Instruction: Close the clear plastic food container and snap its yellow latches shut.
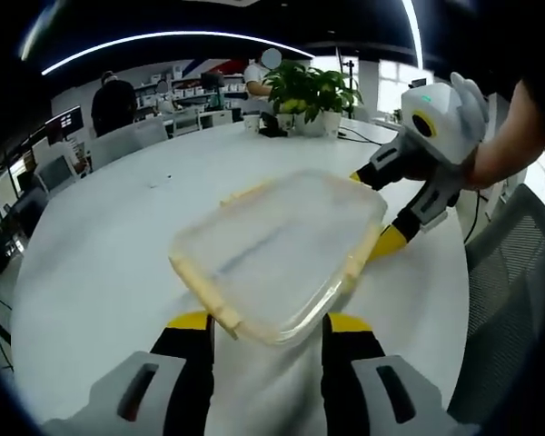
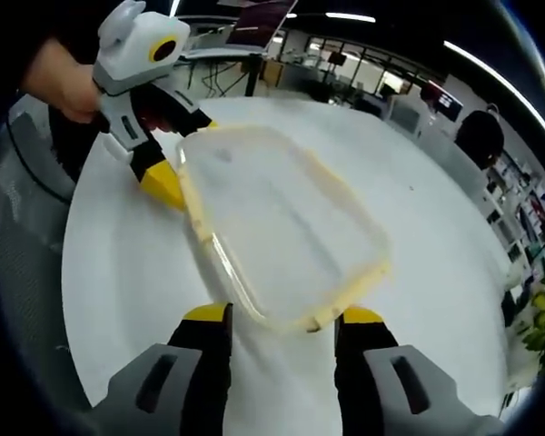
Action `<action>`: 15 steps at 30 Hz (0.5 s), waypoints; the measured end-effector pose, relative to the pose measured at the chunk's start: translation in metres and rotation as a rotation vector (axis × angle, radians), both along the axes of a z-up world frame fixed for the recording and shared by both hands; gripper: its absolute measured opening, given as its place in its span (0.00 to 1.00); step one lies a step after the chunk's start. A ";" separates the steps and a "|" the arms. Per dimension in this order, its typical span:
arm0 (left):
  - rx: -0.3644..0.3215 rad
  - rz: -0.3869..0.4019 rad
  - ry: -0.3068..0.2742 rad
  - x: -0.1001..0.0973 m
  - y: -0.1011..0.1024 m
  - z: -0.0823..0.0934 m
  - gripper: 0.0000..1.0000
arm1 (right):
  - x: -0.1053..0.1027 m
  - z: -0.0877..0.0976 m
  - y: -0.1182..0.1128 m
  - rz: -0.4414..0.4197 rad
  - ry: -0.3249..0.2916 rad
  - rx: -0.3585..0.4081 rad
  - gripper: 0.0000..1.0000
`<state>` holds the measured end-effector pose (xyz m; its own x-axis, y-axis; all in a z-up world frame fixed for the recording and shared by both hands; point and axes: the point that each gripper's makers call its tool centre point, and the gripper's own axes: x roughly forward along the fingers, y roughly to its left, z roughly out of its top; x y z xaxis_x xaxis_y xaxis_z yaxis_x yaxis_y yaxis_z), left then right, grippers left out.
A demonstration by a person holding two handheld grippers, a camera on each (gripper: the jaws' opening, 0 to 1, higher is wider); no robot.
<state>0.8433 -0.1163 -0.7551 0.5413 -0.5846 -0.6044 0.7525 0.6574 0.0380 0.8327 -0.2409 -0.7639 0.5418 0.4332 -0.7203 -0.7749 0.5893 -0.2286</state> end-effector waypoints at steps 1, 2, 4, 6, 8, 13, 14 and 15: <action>0.001 0.003 -0.001 0.001 0.001 0.000 0.41 | 0.001 0.000 0.001 0.000 0.000 0.002 0.41; 0.003 0.008 -0.002 0.002 0.003 0.000 0.41 | 0.002 0.000 0.004 -0.001 0.001 0.004 0.41; 0.004 0.018 -0.002 0.005 0.006 0.000 0.41 | 0.005 0.000 0.007 -0.008 0.002 0.010 0.41; 0.004 0.029 -0.001 0.007 0.009 0.000 0.41 | 0.007 0.001 0.011 -0.012 0.003 0.017 0.41; 0.002 0.037 0.000 0.009 0.012 0.000 0.41 | 0.009 0.000 0.013 -0.013 0.003 0.018 0.41; -0.005 0.056 0.004 0.011 0.016 0.000 0.41 | 0.012 0.000 0.018 -0.010 0.004 0.020 0.41; -0.005 0.059 0.005 0.012 0.017 0.000 0.41 | 0.013 0.001 0.018 -0.009 0.005 0.019 0.41; -0.006 0.061 0.005 0.012 0.017 0.000 0.41 | 0.013 0.001 0.019 -0.008 0.005 0.019 0.41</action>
